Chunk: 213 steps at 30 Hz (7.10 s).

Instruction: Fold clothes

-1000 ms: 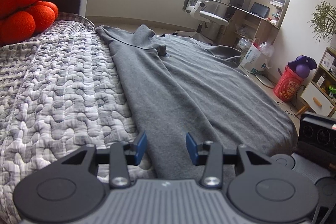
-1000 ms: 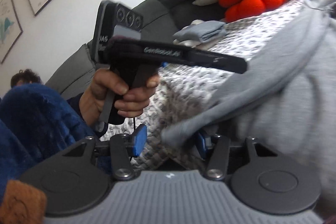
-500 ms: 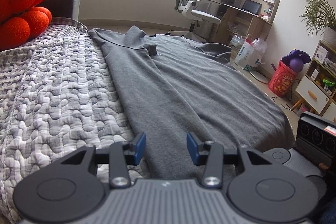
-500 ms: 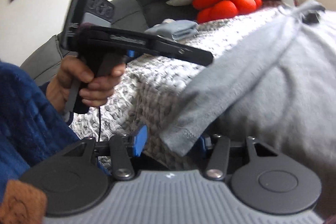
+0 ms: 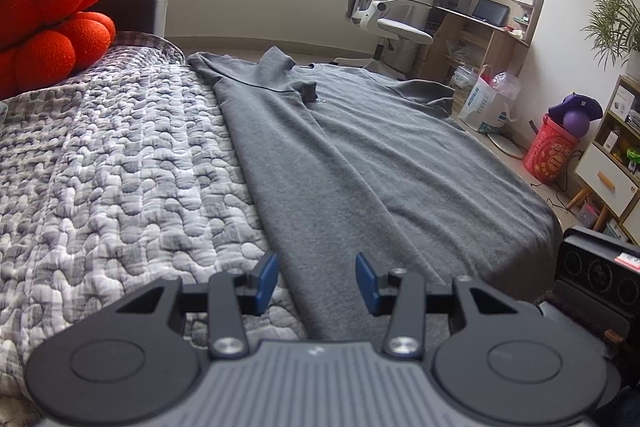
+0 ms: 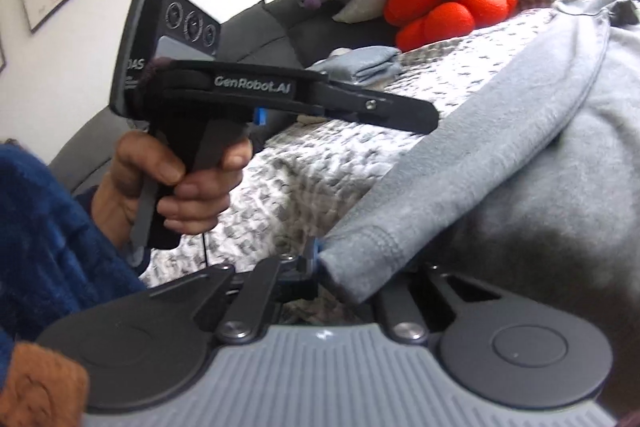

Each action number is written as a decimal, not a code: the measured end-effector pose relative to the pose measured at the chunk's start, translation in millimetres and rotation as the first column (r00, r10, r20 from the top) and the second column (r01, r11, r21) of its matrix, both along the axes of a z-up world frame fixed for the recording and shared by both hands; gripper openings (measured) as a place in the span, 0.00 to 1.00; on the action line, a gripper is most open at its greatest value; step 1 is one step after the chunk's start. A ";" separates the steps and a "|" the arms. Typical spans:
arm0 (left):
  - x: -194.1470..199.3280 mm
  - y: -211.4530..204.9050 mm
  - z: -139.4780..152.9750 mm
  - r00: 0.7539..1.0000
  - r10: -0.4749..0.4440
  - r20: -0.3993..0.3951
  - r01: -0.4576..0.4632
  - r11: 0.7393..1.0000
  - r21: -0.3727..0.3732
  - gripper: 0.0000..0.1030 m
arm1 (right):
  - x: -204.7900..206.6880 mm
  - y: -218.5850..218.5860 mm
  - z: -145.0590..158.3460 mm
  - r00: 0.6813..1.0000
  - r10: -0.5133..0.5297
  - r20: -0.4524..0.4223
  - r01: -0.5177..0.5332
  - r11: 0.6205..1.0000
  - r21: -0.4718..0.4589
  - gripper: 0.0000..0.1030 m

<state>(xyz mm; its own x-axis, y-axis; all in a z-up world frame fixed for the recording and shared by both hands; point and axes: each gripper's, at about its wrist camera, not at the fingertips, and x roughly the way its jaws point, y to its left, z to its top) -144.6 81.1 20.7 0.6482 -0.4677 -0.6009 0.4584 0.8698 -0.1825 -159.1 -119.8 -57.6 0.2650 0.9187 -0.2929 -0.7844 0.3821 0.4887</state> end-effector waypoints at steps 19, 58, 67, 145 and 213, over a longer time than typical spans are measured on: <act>-11.9 -51.2 -17.2 0.981 -0.187 0.046 0.180 0.976 0.122 0.45 | -11.9 -59.2 29.3 0.999 -0.013 0.046 0.017 0.996 -0.085 0.16; -16.5 -18.7 -18.9 0.990 -0.139 -0.034 0.138 0.990 -0.019 0.50 | 143.1 -50.6 63.5 0.951 -0.302 -0.062 0.278 0.926 -0.255 0.09; -7.2 -13.3 -3.7 0.993 -0.116 -0.032 0.115 0.993 -0.025 0.50 | 159.2 -107.2 72.6 0.764 -0.645 0.004 0.625 0.739 -0.251 0.35; 252.7 -125.7 -7.6 0.996 0.001 -0.092 -0.021 0.976 -0.217 0.72 | 247.4 -255.1 120.0 0.514 -0.858 -0.018 0.844 0.509 -0.167 0.10; 262.3 -177.2 34.9 0.984 0.174 -0.030 -0.175 0.984 -0.030 0.01 | -42.9 -154.8 52.3 0.857 -0.430 0.283 0.511 0.773 -0.375 0.32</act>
